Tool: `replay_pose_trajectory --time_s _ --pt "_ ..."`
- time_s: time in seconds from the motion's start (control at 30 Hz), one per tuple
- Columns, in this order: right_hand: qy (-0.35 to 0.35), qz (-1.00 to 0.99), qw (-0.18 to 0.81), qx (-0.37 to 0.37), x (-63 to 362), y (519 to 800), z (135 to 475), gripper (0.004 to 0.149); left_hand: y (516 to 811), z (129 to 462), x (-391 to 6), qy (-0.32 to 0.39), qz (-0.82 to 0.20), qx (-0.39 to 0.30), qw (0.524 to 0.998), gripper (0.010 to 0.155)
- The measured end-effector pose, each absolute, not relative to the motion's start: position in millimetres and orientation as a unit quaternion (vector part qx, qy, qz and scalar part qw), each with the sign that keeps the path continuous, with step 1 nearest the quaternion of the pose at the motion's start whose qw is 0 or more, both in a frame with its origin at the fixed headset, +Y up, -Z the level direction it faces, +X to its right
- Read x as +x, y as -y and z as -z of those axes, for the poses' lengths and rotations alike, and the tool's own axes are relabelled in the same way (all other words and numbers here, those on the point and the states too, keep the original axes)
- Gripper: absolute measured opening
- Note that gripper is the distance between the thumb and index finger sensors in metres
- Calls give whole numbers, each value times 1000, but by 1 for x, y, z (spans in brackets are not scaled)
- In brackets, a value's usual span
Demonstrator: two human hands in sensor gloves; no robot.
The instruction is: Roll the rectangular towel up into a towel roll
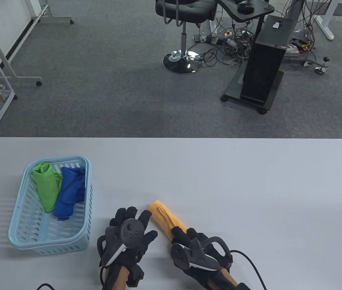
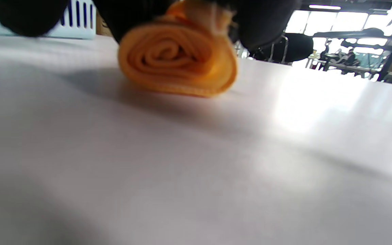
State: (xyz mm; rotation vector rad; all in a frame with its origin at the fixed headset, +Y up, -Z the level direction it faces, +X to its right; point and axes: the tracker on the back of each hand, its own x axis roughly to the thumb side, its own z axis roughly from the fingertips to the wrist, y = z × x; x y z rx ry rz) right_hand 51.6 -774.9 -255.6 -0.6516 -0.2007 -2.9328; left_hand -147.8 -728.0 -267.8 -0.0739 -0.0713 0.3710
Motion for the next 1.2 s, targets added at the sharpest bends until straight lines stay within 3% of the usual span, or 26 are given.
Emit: replay_pose_trajectory --time_s 0.23,0.4,0.73,0.97,1.2 --pt "98 980 83 -151 62 778 277 74 729 268 -148 47 -186 -49 980 83" --pt "114 986 89 -80 93 778 305 76 729 267 -146 55 -174 -62 981 85" --pt "182 972 110 100 232 775 344 81 732 267 -144 60 -171 -72 981 87" --pt "206 952 96 204 329 775 338 84 734 267 -141 64 -161 -82 982 88" --pt "227 935 64 265 385 773 332 87 736 268 -139 64 -164 -95 980 89"
